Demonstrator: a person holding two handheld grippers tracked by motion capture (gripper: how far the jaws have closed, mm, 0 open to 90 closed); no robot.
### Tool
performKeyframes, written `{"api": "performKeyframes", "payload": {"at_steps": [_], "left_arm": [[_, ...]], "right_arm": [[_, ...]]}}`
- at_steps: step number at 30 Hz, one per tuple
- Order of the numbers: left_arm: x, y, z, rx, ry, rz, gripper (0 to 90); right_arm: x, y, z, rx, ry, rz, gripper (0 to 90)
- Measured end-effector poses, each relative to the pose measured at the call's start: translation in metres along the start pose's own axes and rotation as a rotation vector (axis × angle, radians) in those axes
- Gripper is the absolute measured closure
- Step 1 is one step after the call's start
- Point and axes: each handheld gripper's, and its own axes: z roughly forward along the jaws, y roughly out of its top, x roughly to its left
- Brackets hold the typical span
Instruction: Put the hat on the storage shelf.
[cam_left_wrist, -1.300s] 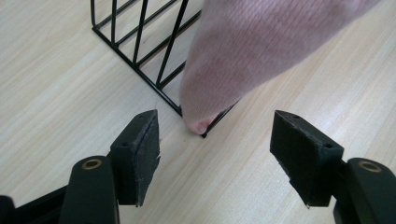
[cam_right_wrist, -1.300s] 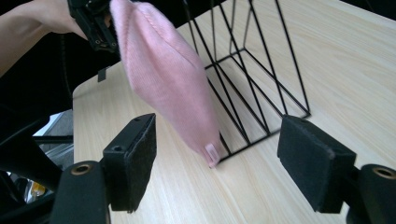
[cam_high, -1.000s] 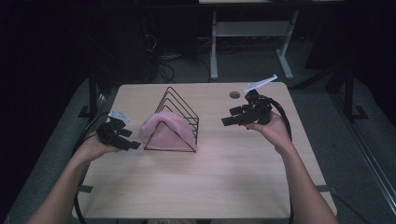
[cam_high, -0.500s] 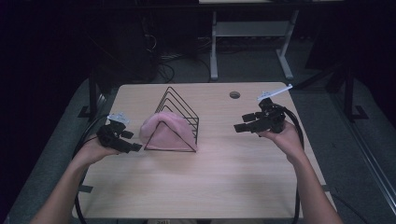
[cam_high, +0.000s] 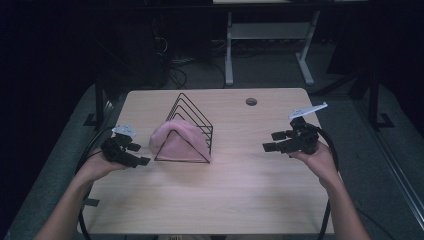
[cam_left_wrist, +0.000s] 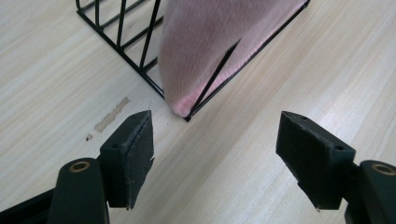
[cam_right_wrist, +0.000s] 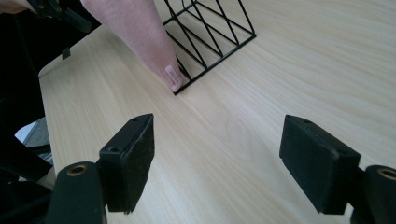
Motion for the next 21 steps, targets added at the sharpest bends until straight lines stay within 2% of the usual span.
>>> {"api": "performKeyframes", "payload": {"at_steps": [8,14,21], "left_arm": [[-0.004,-0.005,0.000,-0.010,-0.012,0.007,27.4],[-0.006,-0.008,0.000,-0.019,-0.022,0.005,27.4],[-0.018,-0.018,0.009,-0.014,-0.024,0.004,27.4]], "right_arm": [[-0.001,-0.019,-0.011,-0.003,-0.025,0.019,25.2],[-0.001,-0.040,-0.019,-0.016,-0.037,0.040,25.1],[0.006,-0.065,-0.027,-0.020,-0.050,0.061,24.6]]}}
